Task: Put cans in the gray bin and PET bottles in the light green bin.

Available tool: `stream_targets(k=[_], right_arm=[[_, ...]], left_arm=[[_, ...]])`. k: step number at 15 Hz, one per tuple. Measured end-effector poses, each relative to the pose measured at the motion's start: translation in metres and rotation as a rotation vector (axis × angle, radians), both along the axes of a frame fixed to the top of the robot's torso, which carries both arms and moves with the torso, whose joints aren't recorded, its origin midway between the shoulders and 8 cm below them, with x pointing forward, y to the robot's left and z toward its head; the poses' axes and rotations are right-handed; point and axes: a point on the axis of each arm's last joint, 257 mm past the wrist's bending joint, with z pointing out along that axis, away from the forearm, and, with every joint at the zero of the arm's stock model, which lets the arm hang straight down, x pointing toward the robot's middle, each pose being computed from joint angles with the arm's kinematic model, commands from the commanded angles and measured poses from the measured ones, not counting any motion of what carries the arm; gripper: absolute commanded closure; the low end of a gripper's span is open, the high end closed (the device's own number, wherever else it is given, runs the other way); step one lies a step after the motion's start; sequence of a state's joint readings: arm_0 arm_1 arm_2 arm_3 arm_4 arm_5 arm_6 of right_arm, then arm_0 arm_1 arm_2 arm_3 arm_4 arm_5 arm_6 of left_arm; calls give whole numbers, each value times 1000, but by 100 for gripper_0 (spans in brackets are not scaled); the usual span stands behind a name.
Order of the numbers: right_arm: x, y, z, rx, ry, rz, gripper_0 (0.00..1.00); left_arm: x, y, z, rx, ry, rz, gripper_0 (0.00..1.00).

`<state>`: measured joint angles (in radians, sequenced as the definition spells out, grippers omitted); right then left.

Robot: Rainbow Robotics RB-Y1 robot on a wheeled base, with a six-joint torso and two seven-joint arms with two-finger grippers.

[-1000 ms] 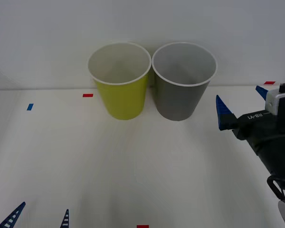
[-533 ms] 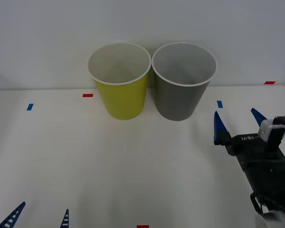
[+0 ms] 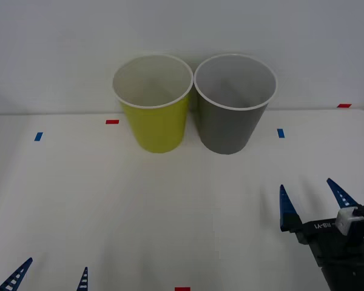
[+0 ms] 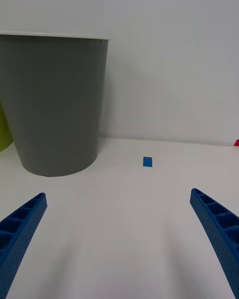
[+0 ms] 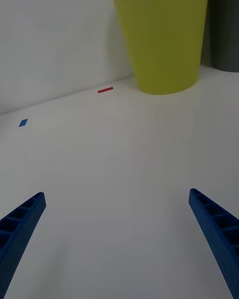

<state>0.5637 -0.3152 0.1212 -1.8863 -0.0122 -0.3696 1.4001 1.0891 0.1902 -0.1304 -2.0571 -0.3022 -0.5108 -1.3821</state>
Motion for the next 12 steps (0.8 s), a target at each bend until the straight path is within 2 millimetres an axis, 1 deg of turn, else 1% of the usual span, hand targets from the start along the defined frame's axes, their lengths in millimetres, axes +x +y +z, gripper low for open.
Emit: stream_targets(k=[2,4,6,8,10,12], right_arm=[[-14,-1,-14,-7,8,19,0],[-30,-2,-23,25,20,40,0],[-49,-8,-31,3,34,51,0],[-70,-11,-34,-21,37,65,0],[-95,-16,-36,-39,40,61,0],[-119,-16,-36,-48,36,63,0]], left_arm=[[0,0,0,0,0,0,0],[0,0,0,0,0,0,0],[0,0,0,0,0,0,0],[0,0,0,0,0,0,0],[0,0,0,0,0,0,0],[0,0,0,0,0,0,0]])
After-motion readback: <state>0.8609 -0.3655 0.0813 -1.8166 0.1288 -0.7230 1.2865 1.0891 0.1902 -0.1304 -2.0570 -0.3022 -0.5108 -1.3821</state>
